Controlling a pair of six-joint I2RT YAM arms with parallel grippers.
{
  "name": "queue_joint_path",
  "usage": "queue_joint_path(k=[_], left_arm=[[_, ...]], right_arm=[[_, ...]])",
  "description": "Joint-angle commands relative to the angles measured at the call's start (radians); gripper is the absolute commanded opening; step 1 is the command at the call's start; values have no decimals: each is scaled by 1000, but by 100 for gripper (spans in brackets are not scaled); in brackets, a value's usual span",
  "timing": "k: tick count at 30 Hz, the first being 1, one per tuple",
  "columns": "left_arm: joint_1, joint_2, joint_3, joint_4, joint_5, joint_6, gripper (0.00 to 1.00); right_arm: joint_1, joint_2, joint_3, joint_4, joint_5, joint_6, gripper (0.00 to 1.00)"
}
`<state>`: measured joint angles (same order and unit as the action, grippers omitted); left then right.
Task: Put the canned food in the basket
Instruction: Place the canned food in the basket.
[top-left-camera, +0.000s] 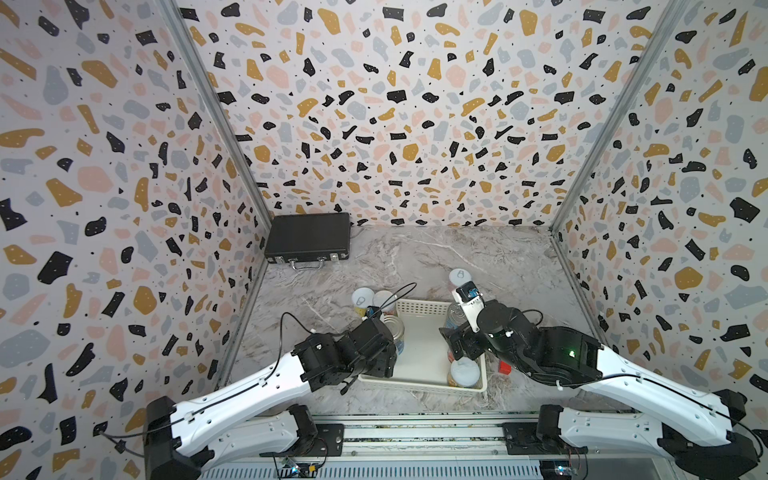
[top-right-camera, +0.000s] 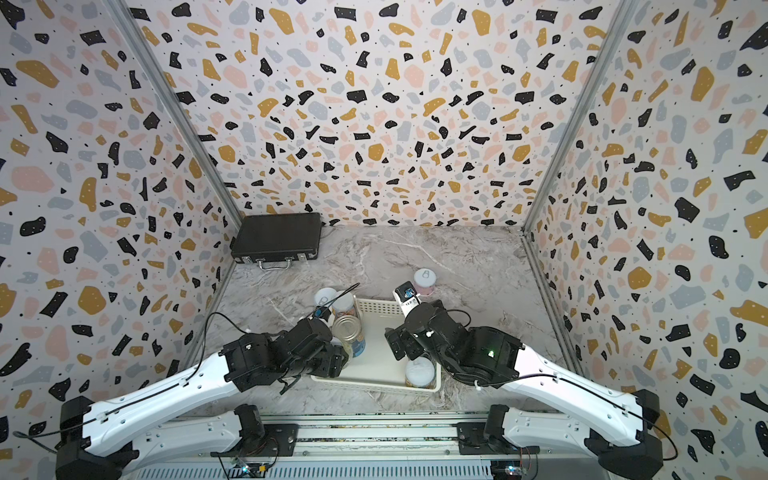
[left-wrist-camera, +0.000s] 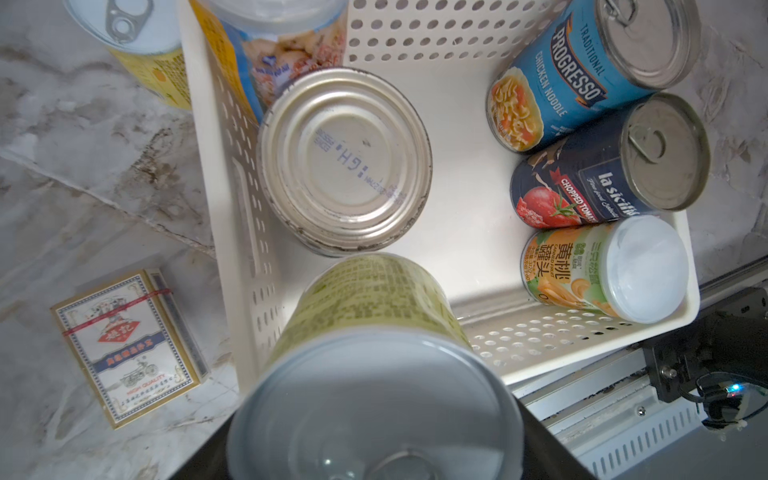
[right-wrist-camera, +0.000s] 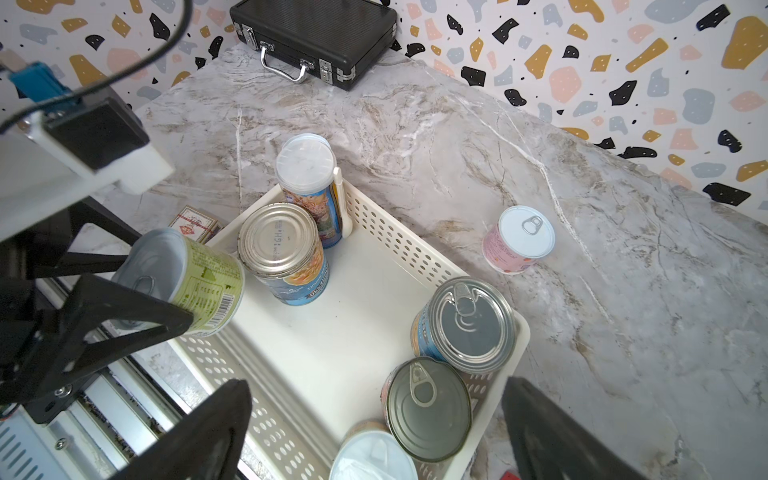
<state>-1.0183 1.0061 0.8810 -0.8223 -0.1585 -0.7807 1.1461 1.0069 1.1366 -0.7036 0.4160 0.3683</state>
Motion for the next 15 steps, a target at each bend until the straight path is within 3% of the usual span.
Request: queue_joint_path(k=[1,15], left_arm=[[-12,18,-12,62,7,-11,37],[-13,200,-39,140,-32,1,37]], right_arm=[[-3,-12,4,-6,14,-9,100],[-3,-13,-5,-7,13,-8,100]])
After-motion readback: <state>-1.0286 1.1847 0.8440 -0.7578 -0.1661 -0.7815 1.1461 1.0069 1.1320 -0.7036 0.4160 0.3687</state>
